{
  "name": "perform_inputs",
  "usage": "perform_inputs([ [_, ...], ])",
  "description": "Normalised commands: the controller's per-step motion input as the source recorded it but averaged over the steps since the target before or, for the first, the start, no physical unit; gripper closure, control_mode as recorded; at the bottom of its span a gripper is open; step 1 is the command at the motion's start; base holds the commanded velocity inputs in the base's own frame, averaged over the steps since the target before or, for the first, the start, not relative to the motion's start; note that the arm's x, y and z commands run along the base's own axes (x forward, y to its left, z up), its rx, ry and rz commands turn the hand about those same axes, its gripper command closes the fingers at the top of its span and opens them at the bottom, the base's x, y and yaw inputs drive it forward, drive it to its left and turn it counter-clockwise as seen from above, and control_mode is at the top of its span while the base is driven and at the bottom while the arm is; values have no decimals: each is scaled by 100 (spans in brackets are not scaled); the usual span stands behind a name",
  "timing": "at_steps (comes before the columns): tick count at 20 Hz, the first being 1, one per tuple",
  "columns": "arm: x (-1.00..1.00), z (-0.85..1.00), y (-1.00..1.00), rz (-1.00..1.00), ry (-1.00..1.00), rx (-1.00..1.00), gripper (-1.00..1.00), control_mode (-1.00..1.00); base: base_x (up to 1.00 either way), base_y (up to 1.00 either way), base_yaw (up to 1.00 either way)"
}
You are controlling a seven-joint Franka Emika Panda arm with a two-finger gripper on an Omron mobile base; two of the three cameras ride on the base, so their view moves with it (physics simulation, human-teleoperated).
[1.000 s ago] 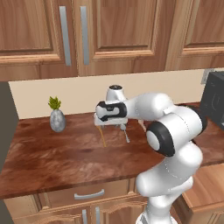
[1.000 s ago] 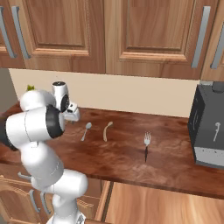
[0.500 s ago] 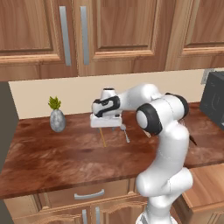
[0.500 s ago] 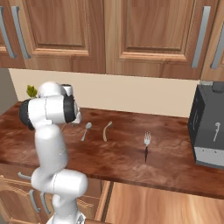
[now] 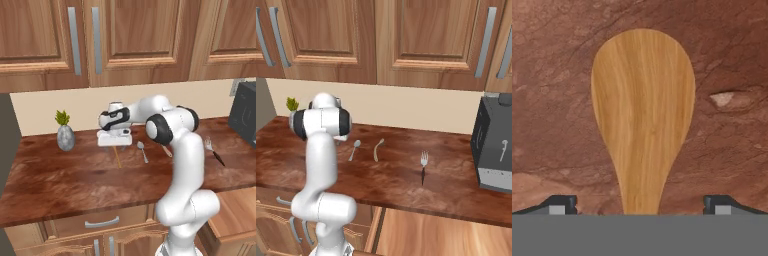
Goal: Organize the utensils by type. Pick up the wooden spoons from the counter and place them in the open cabinet. Then pick up the metallic utensils from the counter and place them in the open drawer.
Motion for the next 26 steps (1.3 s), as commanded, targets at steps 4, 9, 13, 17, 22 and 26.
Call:
perform_inputs([
  [4, 20, -32, 9, 0, 14, -4, -100, -100, 0, 0, 0],
  [9, 4, -32, 0, 0, 11, -1, -100, -100, 0, 0, 0],
  [13, -15, -33, 0, -2, 5, 0, 100, -100, 0, 0, 0],
  [17, -25, -40, 0, -4, 6, -1, 100, -100, 0, 0, 0],
  [22, -59, -48, -2, -5, 3, 0, 100, -100, 0, 0, 0],
  [26, -58, -41, -3, -3, 0, 0, 100, -100, 0, 0, 0],
])
